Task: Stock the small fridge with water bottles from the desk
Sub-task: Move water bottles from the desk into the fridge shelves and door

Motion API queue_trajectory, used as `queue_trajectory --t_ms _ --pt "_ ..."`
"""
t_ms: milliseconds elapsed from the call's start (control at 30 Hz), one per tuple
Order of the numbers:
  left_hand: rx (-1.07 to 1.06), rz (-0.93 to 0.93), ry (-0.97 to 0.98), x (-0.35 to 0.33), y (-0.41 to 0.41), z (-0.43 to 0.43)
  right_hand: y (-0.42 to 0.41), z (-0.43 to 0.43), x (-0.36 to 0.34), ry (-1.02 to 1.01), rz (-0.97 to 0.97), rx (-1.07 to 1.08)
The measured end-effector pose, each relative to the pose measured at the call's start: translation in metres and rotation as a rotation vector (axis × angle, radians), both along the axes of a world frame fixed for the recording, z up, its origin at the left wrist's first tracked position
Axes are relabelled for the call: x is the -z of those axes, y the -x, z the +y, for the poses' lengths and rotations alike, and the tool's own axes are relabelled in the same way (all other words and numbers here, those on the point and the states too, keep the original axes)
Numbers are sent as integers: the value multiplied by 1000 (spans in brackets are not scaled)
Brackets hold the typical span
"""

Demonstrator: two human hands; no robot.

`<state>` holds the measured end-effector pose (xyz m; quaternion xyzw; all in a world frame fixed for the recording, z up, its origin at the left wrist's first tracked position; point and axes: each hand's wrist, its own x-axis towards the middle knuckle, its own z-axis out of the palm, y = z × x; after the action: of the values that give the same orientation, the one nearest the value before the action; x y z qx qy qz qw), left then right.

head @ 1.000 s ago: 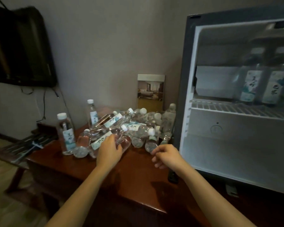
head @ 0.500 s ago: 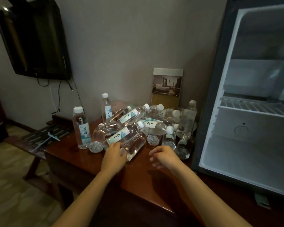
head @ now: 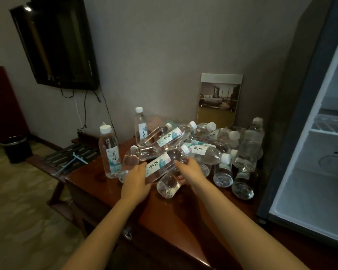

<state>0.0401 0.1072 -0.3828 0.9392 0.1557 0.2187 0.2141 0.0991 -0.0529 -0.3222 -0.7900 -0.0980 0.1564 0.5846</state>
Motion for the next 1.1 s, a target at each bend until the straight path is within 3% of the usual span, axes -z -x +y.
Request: queue_trajectory --t_ms 367,667,1100 --pt "-72 -156 -19 12 3 -7 -12 20 1 -162 82 21" --pt "-107 -38 -54 1 24 -12 8 20 -7 -189 23 -38" --pt "-58 110 141 -20 55 -15 43 16 -14 -62 -111 -151"
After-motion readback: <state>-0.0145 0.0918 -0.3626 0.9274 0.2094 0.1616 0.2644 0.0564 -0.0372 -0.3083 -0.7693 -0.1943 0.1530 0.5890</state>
